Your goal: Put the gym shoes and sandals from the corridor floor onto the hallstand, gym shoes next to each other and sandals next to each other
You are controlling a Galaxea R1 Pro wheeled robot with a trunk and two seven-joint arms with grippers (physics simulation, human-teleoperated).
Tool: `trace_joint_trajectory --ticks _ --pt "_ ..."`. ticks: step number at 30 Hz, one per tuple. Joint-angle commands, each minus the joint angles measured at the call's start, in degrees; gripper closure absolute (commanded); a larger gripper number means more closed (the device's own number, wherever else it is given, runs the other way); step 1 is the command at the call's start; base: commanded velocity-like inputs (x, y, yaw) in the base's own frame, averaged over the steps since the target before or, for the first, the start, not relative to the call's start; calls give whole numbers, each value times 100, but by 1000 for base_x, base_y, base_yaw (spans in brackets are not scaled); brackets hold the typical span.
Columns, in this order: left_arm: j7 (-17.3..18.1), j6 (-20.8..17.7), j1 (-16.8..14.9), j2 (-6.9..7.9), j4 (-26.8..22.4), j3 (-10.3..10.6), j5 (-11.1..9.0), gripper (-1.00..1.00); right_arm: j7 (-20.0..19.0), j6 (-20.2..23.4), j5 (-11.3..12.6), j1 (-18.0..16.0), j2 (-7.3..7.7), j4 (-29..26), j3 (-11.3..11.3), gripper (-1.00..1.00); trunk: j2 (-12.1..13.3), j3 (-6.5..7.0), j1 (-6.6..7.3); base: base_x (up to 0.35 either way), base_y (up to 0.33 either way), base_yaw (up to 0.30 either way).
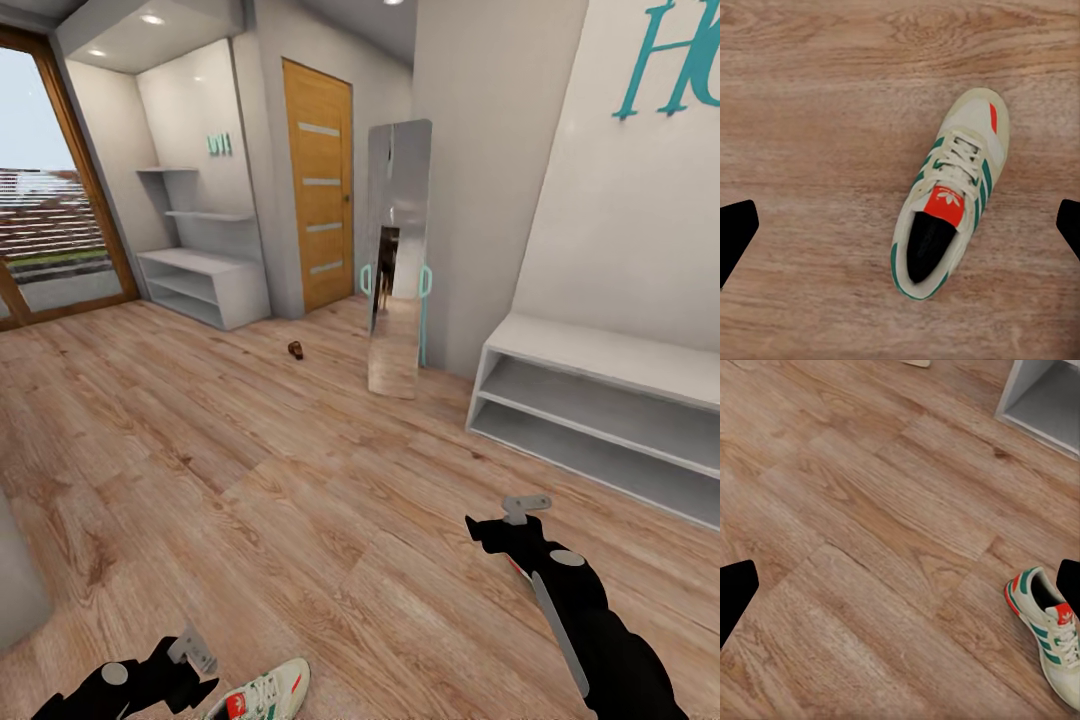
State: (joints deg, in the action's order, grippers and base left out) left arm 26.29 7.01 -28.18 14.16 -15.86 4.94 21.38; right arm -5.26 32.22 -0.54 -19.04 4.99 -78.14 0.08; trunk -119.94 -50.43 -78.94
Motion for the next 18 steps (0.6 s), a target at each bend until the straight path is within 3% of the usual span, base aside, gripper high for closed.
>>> trace_joint_trajectory --ticks 1,18 --pt "-9 38 -3 3 0 33 33 -100 -19 30 -7 -3 2 -7 1 -100 -44 -33 -22 0 0 1" --pt "-9 38 -3 4 -5 33 31 -100 -18 30 -8 -3 2 -17 1 -100 -726 -446 -395 0 0 0"
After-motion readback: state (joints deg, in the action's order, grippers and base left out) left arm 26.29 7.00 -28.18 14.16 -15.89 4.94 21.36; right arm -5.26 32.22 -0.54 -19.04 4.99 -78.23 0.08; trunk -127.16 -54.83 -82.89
